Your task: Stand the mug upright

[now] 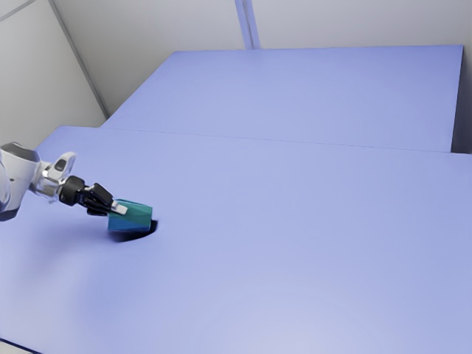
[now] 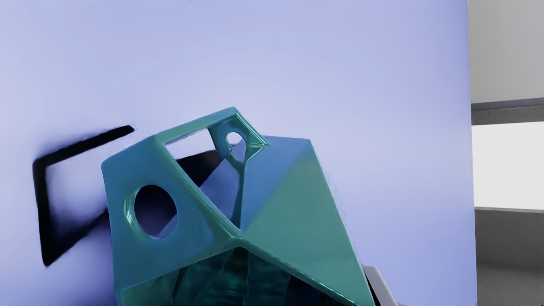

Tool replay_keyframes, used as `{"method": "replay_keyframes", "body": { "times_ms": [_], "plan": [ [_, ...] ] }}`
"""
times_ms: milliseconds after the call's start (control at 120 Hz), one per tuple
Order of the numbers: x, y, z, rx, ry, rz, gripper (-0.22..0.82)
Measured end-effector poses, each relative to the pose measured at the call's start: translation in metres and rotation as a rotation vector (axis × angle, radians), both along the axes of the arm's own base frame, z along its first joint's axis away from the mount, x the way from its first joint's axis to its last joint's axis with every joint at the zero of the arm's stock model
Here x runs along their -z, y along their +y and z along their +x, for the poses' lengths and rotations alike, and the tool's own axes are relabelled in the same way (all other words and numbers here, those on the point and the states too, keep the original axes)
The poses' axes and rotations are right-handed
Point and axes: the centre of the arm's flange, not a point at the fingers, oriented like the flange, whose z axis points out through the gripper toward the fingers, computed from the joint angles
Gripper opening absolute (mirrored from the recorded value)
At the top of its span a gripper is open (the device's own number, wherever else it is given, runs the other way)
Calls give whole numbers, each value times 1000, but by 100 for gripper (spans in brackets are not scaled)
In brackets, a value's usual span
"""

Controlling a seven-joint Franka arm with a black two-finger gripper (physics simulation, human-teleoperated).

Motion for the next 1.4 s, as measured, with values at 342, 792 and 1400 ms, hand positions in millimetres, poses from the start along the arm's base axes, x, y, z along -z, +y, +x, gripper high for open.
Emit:
{"method": "replay_keyframes", "body": {
  "times_ms": [342,792,1400],
  "plan": [
    [-44,-5,-5,49,-82,-21,-17],
    [-126,-120,51,415,-50,445,-18],
    [-129,-211,73,448,-24,940,-18]
  ]
}}
